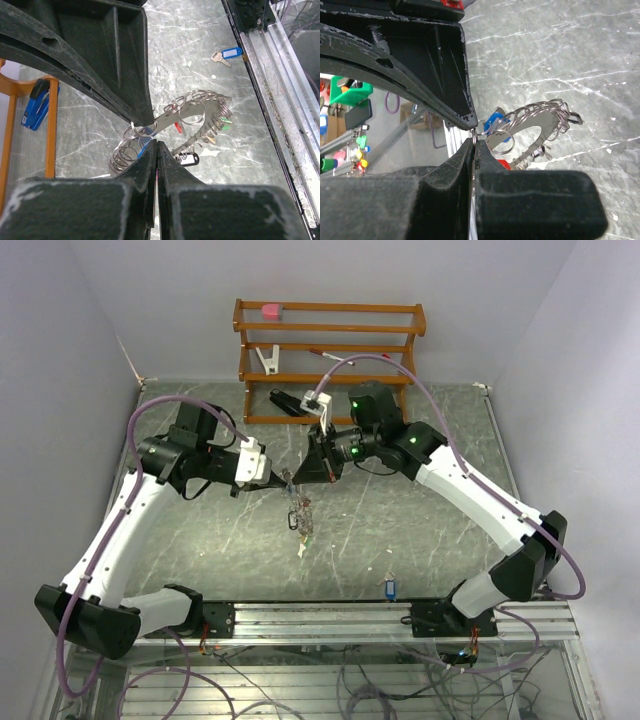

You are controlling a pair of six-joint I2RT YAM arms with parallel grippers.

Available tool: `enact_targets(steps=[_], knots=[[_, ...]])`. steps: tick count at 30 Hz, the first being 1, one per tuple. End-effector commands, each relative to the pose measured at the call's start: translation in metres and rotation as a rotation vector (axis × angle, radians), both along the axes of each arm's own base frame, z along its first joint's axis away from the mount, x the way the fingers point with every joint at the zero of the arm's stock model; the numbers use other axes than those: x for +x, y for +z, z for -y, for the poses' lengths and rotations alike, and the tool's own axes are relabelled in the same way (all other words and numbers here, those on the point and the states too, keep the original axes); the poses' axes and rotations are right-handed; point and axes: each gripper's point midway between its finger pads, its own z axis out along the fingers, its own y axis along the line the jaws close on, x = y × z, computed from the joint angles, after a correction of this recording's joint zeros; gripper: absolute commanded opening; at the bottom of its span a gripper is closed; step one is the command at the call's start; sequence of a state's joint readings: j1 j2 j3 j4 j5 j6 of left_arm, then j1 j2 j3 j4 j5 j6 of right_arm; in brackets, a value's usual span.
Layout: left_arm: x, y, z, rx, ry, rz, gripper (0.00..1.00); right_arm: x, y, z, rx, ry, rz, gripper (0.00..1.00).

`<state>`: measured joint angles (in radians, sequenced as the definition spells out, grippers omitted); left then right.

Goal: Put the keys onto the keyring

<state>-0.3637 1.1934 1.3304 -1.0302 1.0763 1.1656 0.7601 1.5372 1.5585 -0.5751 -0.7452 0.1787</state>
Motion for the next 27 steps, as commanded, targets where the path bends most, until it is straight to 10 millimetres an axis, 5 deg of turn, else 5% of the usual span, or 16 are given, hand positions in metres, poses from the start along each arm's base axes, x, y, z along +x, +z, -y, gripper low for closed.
enact_targets(steps=[1, 13, 18, 27], knots=[[-0.005, 0.008, 0.004, -0.034, 0.012, -0.026, 0.07, 0.013, 0.021, 0.001, 0.062, -0.078, 0.057, 0.0], [0.004, 0.013, 0.008, -0.06, 0.06, -0.053, 0.07, 0.022, 0.021, -0.001, 0.095, -0.163, 0.03, 0.0], [0.028, 0.011, 0.001, -0.035, 0.182, -0.012, 0.07, 0.021, 0.027, 0.001, 0.124, -0.164, 0.054, 0.0], [0.051, 0.035, -0.006, -0.083, 0.311, 0.012, 0.07, 0.016, 0.068, 0.013, 0.321, -0.178, 0.287, 0.0]])
